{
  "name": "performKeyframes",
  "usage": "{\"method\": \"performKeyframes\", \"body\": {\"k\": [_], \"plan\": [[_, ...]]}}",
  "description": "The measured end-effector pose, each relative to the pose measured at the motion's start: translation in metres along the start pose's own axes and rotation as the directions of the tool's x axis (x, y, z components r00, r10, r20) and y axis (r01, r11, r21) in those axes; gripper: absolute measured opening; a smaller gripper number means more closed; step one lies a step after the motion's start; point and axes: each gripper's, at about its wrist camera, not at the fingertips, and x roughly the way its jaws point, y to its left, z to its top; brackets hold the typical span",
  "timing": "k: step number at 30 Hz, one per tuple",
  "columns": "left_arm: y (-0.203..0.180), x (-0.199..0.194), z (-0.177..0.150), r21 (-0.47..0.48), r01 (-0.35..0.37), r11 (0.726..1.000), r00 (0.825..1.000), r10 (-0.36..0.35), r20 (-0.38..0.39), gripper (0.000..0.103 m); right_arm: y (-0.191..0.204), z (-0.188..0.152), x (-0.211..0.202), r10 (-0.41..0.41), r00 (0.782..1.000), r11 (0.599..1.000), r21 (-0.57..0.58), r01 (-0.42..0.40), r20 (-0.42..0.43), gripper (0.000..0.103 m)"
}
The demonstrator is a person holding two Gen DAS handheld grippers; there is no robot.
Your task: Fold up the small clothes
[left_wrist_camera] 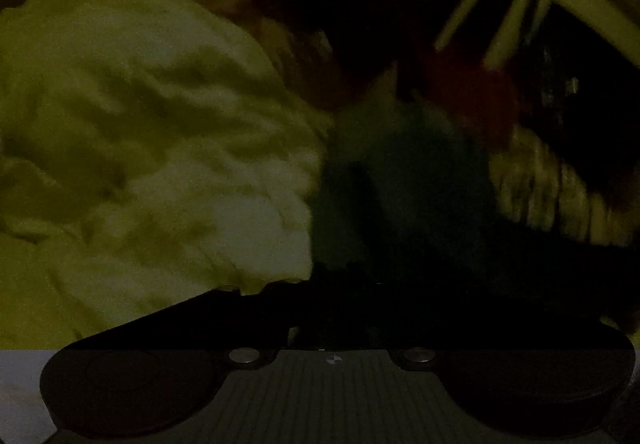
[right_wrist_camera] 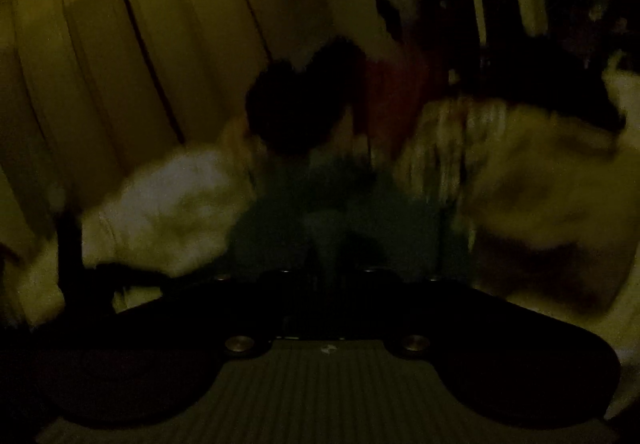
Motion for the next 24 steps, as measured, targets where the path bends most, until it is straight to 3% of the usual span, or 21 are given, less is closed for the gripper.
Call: {"method": "performKeyframes", "body": {"k": [3, 6, 7, 11, 14, 17, 18, 20, 22, 24], "plan": [[0.013, -0.019, 0.024, -0.024, -0.020, 1.000, 0.996, 0.022, 0.090, 0.065, -0.010, 0.041, -0.025, -0.018, 0.995, 1.000, -0.021, 0.020, 0.101, 0.010], [0.023, -0.023, 0.043, -0.065, -0.039, 0.997, 0.990, 0.047, 0.133, 0.066, -0.028, 0.078, -0.035, -0.089, 0.979, 0.994, -0.052, 0.100, 0.182, 0.010], [0.024, -0.024, 0.045, -0.068, -0.034, 0.997, 0.990, 0.043, 0.133, 0.072, -0.038, 0.090, -0.034, -0.112, 0.975, 0.991, -0.044, 0.123, 0.194, 0.009], [0.023, -0.025, 0.048, -0.068, -0.026, 0.997, 0.990, 0.035, 0.139, 0.103, -0.080, 0.123, -0.023, -0.225, 0.948, 0.973, -0.005, 0.233, 0.225, 0.005], [0.024, -0.026, 0.040, -0.073, -0.040, 0.996, 0.992, 0.049, 0.118, 0.103, -0.118, 0.138, -0.006, -0.328, 0.914, 0.944, 0.043, 0.327, 0.239, 0.002], [0.030, -0.026, 0.027, -0.117, -0.067, 0.991, 0.992, 0.079, 0.101, 0.103, -0.157, 0.139, 0.023, -0.438, 0.883, 0.899, 0.069, 0.433, 0.171, 0.002], [0.033, -0.025, 0.023, -0.128, -0.063, 0.990, 0.993, 0.075, 0.087, 0.103, -0.166, 0.134, 0.028, -0.449, 0.880, 0.893, 0.106, 0.437, 0.155, 0.005], [0.037, -0.025, 0.015, -0.140, -0.062, 0.988, 0.995, 0.071, 0.063, 0.103, -0.169, 0.120, 0.027, -0.403, 0.902, 0.913, 0.137, 0.384, 0.154, 0.012], [0.038, -0.022, 0.007, -0.130, -0.054, 0.990, 0.998, 0.059, 0.030, 0.103, -0.162, 0.099, 0.023, -0.365, 0.918, 0.929, 0.133, 0.347, 0.156, 0.066], [0.036, -0.021, 0.004, -0.113, -0.057, 0.992, 0.998, 0.059, 0.015, 0.103, -0.152, 0.080, 0.015, -0.360, 0.917, 0.932, 0.105, 0.347, 0.170, 0.073]]}}
